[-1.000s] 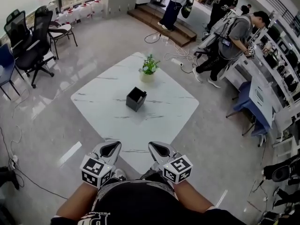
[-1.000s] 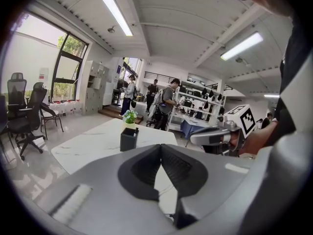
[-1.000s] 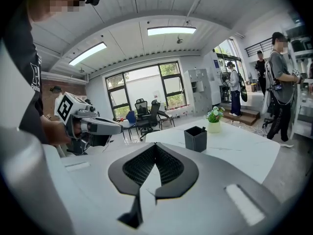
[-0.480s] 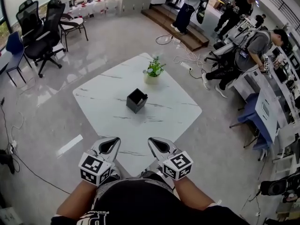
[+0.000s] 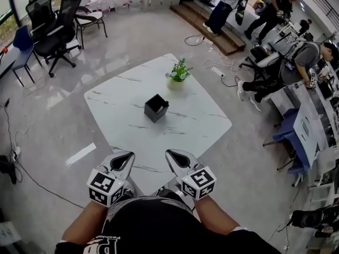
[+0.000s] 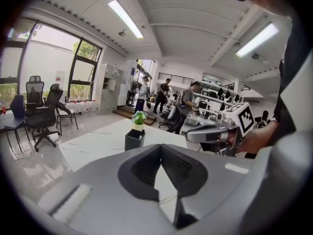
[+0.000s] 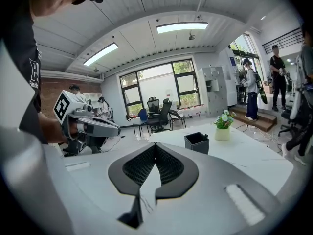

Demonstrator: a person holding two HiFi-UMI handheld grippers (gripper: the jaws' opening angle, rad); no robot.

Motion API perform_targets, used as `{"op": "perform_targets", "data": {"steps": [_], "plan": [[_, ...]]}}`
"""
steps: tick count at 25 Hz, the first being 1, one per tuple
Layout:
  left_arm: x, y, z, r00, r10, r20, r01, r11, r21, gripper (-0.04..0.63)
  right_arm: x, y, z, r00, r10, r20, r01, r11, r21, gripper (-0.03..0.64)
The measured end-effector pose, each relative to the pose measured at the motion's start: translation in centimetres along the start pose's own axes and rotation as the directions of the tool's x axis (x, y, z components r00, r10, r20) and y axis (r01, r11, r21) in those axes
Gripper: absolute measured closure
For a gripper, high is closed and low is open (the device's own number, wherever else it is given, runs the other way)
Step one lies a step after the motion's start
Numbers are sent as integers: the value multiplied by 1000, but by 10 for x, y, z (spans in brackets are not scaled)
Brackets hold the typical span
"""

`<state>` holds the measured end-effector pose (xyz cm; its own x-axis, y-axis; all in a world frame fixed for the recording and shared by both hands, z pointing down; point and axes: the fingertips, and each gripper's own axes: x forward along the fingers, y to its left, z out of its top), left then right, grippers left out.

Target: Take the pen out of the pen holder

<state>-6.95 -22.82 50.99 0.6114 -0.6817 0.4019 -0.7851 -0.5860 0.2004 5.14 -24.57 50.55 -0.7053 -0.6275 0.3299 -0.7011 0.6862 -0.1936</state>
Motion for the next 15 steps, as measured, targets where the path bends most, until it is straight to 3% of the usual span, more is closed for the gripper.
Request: {"op": "perform_targets", "data": {"steps": [15], "plan": [[7, -3, 2, 1000, 0, -14, 1, 1000, 29, 538, 4, -6, 0, 1000, 15, 4, -15, 1000, 10, 615]]}}
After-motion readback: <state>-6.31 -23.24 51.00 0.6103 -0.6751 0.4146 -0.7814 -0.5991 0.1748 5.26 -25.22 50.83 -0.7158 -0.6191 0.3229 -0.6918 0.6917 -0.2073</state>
